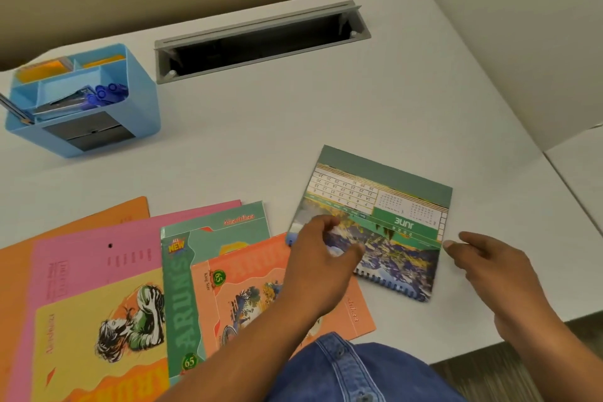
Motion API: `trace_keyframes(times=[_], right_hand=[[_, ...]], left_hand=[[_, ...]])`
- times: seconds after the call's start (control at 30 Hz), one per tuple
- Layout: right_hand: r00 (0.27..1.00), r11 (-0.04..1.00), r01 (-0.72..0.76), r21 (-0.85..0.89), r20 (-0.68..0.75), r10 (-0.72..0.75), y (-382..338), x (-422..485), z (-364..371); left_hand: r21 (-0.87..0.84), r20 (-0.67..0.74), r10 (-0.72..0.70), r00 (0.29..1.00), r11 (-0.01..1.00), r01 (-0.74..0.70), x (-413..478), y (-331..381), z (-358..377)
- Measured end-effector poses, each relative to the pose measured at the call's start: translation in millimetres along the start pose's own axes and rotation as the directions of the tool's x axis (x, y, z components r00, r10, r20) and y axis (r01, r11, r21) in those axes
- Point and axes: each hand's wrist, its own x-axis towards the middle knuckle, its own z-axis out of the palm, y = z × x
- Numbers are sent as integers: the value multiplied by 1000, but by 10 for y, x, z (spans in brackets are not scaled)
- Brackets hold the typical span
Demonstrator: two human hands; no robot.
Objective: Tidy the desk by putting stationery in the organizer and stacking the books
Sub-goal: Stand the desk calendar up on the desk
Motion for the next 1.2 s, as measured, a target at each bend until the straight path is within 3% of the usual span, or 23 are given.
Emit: trace_keyframes(times=[0.1, 0.2, 0.3, 0.47, 0.6, 0.77, 0.9, 1.07, 1.2], right_hand=[[999, 1000, -26, -1, 32, 26, -20, -15, 60], [994, 999, -52, -6, 97, 53, 25, -26, 117], [992, 998, -53, 19, 112, 50, 27, -37, 174], [998, 993, -19, 113, 69, 11, -18, 11, 187], [999, 983, 3, 181, 46, -12, -85, 54, 126], [997, 925, 26, 379, 59, -52, -353, 122, -87], [987, 842, 139, 521, -8, -158, -715, 130, -227], [905, 814, 382, 437, -1, -425, -1121, 73, -209], [879, 784, 438, 440, -26, -476, -1278, 308, -109]], left_hand=[[308, -188, 38, 981, 951, 23, 177, -90, -89], [362, -228, -45, 973, 923, 128, 259, -113, -218], [317, -168, -54, 984, 943, 106, 244, -91, -245], [212, -193, -41, 980, 974, 82, 168, -30, -276], [110, -243, -18, 970, 993, 46, 101, 36, -365], [-57, -365, 90, 927, 991, -119, 34, 312, -554], [-223, -400, 150, 904, 941, -255, 79, 647, -699], [-425, -402, 135, 906, 849, -315, 329, 950, -727], [-444, -426, 149, 892, 825, -350, 582, 1043, -757]])
